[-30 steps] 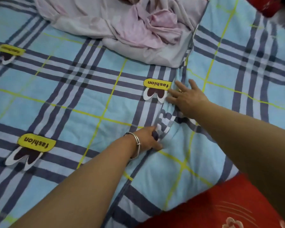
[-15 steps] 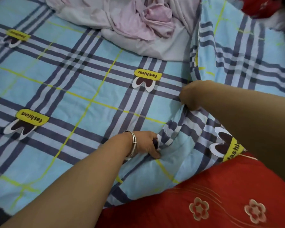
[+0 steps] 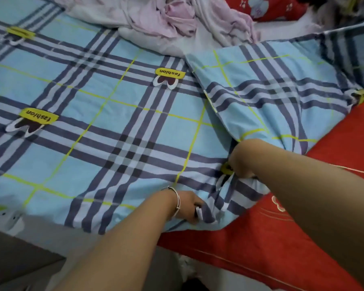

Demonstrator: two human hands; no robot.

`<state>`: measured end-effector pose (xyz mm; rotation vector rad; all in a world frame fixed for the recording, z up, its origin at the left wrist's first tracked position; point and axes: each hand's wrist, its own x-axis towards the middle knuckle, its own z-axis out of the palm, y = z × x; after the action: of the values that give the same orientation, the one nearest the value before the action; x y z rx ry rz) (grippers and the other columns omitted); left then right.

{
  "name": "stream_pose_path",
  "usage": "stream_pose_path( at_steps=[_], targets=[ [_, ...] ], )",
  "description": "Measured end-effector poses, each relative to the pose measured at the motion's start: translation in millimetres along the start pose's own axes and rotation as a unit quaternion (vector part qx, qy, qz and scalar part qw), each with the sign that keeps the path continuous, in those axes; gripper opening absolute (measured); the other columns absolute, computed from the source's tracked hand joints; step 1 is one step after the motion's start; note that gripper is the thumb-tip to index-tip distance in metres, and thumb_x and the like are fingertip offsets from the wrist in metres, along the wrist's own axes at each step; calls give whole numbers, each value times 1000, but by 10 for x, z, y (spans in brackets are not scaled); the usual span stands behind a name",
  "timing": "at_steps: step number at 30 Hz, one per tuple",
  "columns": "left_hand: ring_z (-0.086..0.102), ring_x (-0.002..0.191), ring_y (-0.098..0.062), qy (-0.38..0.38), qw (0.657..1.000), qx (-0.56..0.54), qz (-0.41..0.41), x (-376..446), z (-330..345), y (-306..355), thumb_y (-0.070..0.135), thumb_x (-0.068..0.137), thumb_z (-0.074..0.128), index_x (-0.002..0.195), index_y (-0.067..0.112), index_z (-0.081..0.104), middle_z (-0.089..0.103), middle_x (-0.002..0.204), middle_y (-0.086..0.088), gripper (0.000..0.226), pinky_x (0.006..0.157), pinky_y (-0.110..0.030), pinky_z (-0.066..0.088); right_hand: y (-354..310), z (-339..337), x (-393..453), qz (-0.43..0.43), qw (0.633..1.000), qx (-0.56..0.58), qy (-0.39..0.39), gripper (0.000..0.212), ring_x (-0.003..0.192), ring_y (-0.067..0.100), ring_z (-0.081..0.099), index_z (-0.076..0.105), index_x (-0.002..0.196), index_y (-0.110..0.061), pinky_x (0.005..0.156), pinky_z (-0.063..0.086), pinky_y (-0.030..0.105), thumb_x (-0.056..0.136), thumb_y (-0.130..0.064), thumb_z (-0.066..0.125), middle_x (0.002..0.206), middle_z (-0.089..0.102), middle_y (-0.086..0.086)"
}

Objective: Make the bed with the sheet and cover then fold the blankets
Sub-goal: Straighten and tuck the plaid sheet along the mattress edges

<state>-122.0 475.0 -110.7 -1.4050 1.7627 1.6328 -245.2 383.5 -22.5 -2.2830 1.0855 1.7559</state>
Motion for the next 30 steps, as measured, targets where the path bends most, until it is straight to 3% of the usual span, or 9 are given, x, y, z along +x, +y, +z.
stream_pose_path(
  at_steps=[7, 11, 14, 20, 23, 25, 27, 28, 30],
  targets=[
    [53, 119, -22, -72, 996, -59, -9, 46, 428, 158, -12, 81, 53, 133, 13, 49, 57, 132, -10, 58, 104, -34, 42, -278, 803, 15, -48, 995, 63, -67, 51, 129, 31, 47, 37, 143, -6, 102, 40, 37, 96, -22, 47, 143, 43, 13],
    [52, 67, -15, 31, 968, -249, -15, 196, 530, 298, -23, 84, 30, 100, 5, 59, 58, 83, -14, 44, 61, -18, 47, -348, 1090, 159, -35, 987, 144, -67, 57, 132, 32, 42, 30, 146, -4, 105, 38, 40, 96, -26, 47, 147, 37, 15],
    [39, 56, -13, 140, 911, -387, -18, 292, 490, 596, -18, 91, 28, 76, 10, 48, 42, 66, -7, 38, 40, -11, 35, -458, 1266, 249, -53, 981, 177, -64, 58, 135, 29, 41, 36, 145, -9, 110, 37, 40, 93, -30, 51, 150, 35, 12],
    [56, 91, -27, 275, 878, -389, -42, 754, 334, 903, 15, 97, 38, 102, 3, 54, 54, 95, -14, 20, 95, -43, 47, -421, 1350, 269, -147, 970, 178, -80, 36, 113, 33, 57, 59, 123, -1, 91, 50, 34, 91, -17, 54, 122, 57, 15],
    [52, 87, -25, 319, 833, -446, -76, 853, 282, 976, 31, 98, 39, 117, -6, 54, 52, 92, -12, 44, 89, -43, 49, -97, 1225, 264, -200, 866, 443, -114, 23, 70, 24, 58, 63, 104, 11, 55, 50, 19, 87, -2, 56, 73, 56, 9],
    [57, 80, -25, 327, 752, -566, -79, 866, 244, 1021, 41, 96, 42, 112, 2, 58, 59, 84, -12, 45, 76, -36, 51, 224, 1113, 250, -221, 727, 639, -119, 25, 87, 37, 64, 60, 106, 11, 68, 57, 26, 90, 7, 42, 77, 58, 13],
    [65, 92, -30, 322, 693, -642, -64, 916, 229, 1053, 54, 85, 51, 116, 1, 58, 68, 97, -15, 62, 89, -44, 53, 571, 1002, 275, -193, 637, 744, -56, 28, 78, 38, 64, 59, 87, 5, 69, 59, 34, 89, 12, 32, 77, 58, 19],
    [66, 99, -32, 325, 687, -648, -54, 933, 234, 1076, 57, 78, 57, 118, 2, 59, 69, 106, -15, 69, 94, -48, 51, 723, 931, 308, -160, 646, 746, 7, 25, 69, 32, 61, 58, 83, 3, 63, 57, 30, 90, 9, 34, 75, 57, 18],
    [65, 104, -32, 327, 686, -649, -32, 965, 257, 1114, 47, 72, 69, 113, 6, 64, 69, 112, -15, 59, 99, -50, 48, 924, 811, 462, -91, 753, 627, 176, 21, 73, 26, 60, 64, 100, 0, 62, 51, 27, 92, 0, 44, 83, 60, 13]
  ],
)
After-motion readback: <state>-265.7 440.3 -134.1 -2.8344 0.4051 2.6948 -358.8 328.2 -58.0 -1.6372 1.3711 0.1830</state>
